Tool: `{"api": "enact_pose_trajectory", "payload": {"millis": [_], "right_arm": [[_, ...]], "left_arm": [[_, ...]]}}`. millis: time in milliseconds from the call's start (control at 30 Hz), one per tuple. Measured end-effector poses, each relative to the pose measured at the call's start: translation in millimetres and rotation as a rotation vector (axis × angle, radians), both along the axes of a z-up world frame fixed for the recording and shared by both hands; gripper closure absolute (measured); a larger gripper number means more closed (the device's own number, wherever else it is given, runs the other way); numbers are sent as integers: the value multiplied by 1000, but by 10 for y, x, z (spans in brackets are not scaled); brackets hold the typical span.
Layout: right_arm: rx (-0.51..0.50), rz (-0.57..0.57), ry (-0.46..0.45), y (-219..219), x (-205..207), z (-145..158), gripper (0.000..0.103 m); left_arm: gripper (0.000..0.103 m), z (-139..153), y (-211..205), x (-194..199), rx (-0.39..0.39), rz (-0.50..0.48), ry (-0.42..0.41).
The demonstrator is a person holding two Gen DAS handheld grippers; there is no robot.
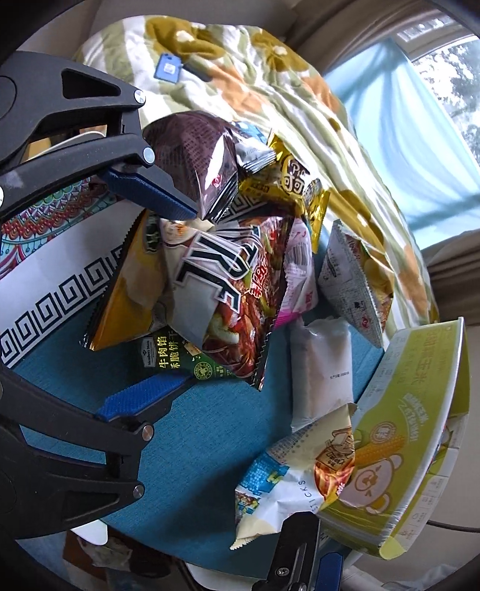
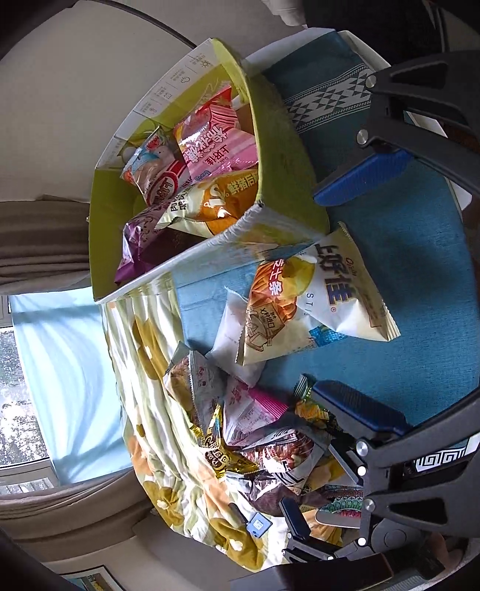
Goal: Organize snacks
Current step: 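Grasp the TARTE chip bag with the left gripper while the right grasps the white stick-snack bag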
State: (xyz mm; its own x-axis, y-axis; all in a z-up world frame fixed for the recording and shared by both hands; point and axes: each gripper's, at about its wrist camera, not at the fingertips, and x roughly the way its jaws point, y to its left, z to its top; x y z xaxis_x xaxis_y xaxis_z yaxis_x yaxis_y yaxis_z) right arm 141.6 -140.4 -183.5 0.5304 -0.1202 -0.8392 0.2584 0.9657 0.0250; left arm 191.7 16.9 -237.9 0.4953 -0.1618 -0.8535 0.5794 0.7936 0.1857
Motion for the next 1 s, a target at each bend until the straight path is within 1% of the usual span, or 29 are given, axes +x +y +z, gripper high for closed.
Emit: {"api": "enact_pose_trajectory", "payload": {"millis": [100,167,200,233,267,367,600,867,1000], "right_arm": [[-5,-13,12,2,49,-62,9],[-7,-17,16,4,82,-76,9],[-10,-18,18,9,98,-82,9],[-14,-16,21,11,114,-95,9],[-19,-15,23,19,131,-108,9],[-30,-19,34,25,176,-174,9],[-30,-36,57,32,234,-391,9],[-47,-14,75,127,319,-570,9],[-79,-10,93,176,375,-665,9]], "left_arm": [[29,-62,-4,7,0,-9,11],[33,-87,-8,11,8,-9,5],[35,-93,-11,13,13,-10,-1],[42,-95,-16,17,23,-8,-10],[45,-94,-19,23,31,-8,-17],[50,-73,3,45,23,-11,-12],[53,-46,45,-5,25,-22,-3],[53,-10,107,-26,4,18,31],[53,5,140,-27,4,36,40]]}}
